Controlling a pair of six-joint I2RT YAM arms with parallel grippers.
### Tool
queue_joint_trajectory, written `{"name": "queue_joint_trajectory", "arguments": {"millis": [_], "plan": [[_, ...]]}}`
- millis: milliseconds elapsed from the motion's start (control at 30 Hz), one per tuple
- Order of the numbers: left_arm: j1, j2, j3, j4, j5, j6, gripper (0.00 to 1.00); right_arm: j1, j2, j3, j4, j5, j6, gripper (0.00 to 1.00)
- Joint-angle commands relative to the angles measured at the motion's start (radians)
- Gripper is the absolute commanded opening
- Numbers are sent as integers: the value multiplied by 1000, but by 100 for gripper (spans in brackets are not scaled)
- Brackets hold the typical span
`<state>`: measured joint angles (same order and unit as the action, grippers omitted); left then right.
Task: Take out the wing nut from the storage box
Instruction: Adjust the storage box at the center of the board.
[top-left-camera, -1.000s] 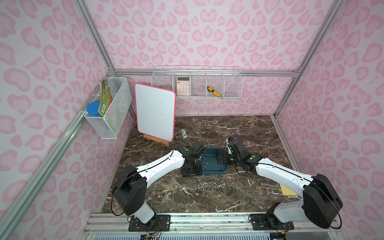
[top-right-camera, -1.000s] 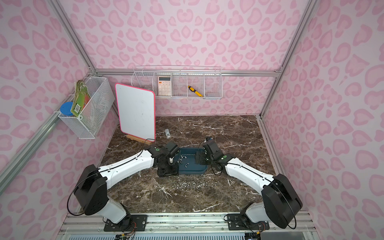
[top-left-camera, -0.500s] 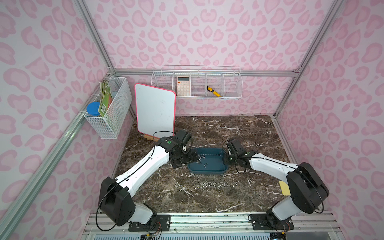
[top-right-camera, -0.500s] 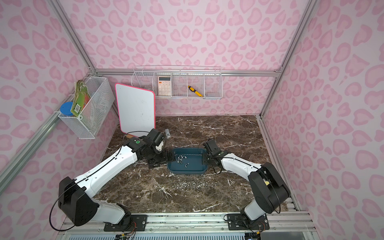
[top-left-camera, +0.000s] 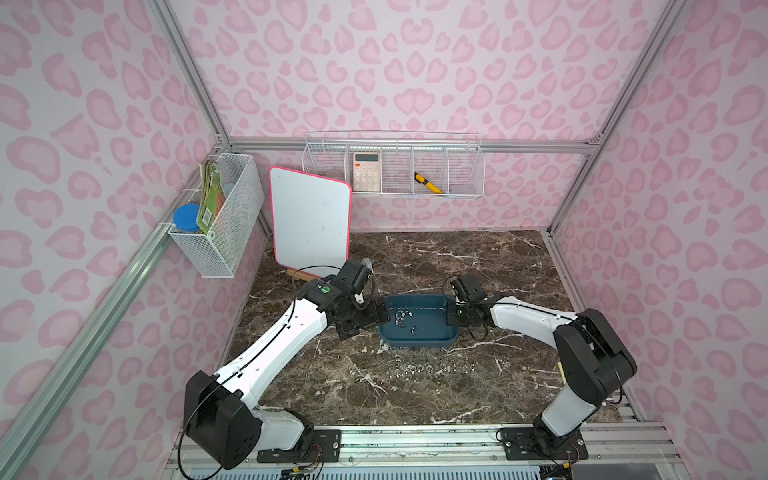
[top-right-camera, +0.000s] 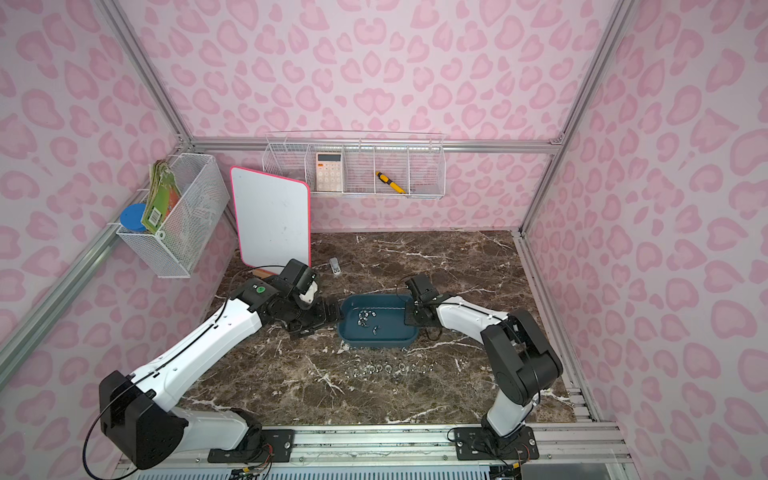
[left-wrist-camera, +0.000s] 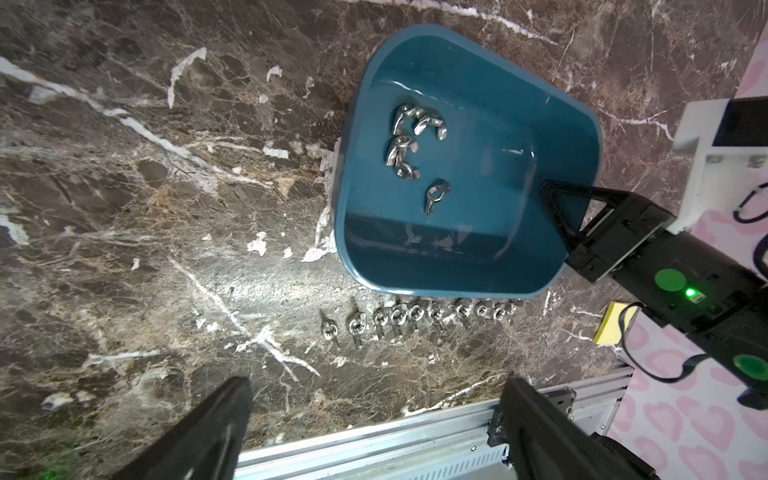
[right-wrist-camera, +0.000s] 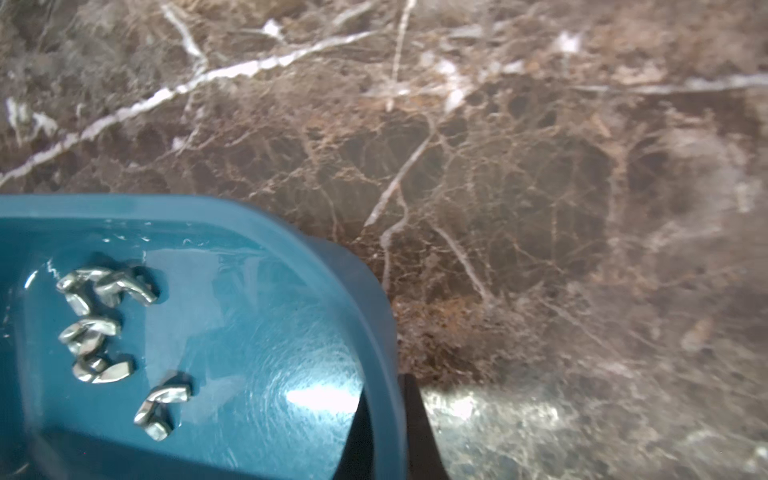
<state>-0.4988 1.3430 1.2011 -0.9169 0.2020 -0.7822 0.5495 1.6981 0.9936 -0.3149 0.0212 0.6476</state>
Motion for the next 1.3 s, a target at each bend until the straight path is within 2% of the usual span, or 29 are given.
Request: {"name": "queue_joint_trajectory", "arguments": {"millis": [0,267,533,733,833,1033,1267], "plan": [[8,-20,-18,34,12,2,98,-33,8,43,-120,-74,39,0],[36,-77,-87,120,54,4,98,-120,57,224,-360,-242,-12,0],[46,-127,-161,176,76,-6,98,-217,55,210,-463,-371,-115,0],[48,-137,-175,183,79,-14,98,-181,55,229,-462,-319,-92,0],[48,-134,-166,166,71,-22,98,-169,48,220,-400,-293,-63,0],[48,-116,-144,120,42,-40,98,-73,47,212,-258,-139,-43,0],[49,-94,-108,99,63,-48,98,-39,48,124,-68,-95,-70,0]]}}
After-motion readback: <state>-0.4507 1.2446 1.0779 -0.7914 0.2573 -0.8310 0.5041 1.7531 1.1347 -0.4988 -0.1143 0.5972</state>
